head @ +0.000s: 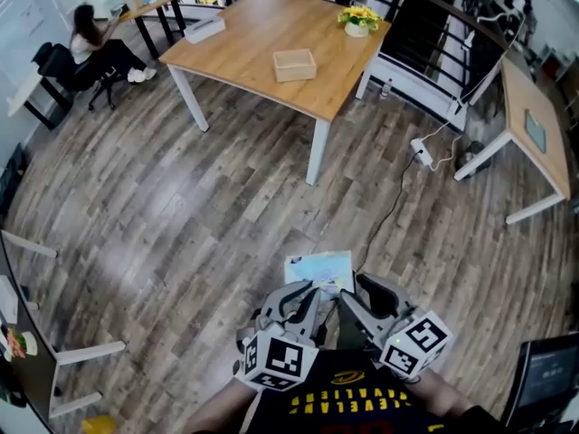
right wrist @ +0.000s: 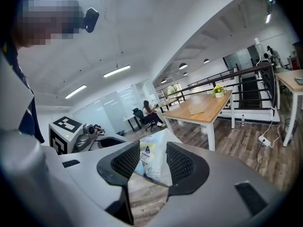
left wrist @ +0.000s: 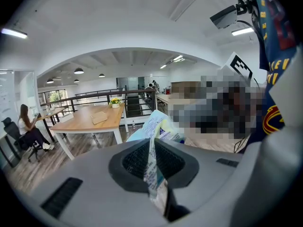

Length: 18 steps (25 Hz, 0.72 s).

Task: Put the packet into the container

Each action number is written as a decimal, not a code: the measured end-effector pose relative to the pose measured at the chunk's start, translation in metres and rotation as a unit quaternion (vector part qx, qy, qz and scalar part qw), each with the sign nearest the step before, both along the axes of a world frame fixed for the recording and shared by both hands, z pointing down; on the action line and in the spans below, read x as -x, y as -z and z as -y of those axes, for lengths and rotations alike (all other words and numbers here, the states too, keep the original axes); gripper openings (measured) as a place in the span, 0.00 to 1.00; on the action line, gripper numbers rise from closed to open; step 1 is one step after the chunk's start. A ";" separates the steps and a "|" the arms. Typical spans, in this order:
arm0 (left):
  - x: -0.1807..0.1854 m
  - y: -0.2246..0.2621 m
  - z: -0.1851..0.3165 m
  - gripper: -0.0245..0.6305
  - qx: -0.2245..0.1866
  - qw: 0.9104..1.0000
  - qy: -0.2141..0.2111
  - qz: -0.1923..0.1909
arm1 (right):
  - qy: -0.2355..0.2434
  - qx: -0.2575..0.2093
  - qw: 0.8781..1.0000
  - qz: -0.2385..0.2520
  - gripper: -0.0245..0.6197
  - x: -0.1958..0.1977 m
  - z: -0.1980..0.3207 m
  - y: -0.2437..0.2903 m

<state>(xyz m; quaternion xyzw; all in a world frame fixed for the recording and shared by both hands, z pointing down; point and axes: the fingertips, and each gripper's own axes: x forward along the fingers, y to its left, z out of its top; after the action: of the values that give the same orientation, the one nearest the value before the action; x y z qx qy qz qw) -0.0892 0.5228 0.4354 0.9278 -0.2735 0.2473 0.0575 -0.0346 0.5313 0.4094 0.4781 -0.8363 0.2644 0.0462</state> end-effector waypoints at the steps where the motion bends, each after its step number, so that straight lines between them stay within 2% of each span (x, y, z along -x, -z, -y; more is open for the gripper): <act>1: -0.001 -0.002 0.003 0.08 -0.001 1.000 0.001 0.002 | 0.002 0.001 1.000 0.000 0.30 -0.001 0.002 -0.002; 8: -0.022 -0.002 0.038 0.08 -0.015 1.000 0.019 0.020 | 0.022 0.003 1.000 0.001 0.30 -0.018 0.043 -0.013; 18: -0.086 0.000 0.107 0.08 -0.025 0.997 0.053 0.055 | 0.065 0.014 0.998 -0.014 0.29 -0.082 0.123 -0.022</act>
<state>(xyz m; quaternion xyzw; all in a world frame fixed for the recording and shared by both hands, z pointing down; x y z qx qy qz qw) -0.0037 0.4155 0.4357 0.8982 -0.3310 0.2876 0.0318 0.0471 0.4079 0.4312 0.4257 -0.8611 0.2657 0.0816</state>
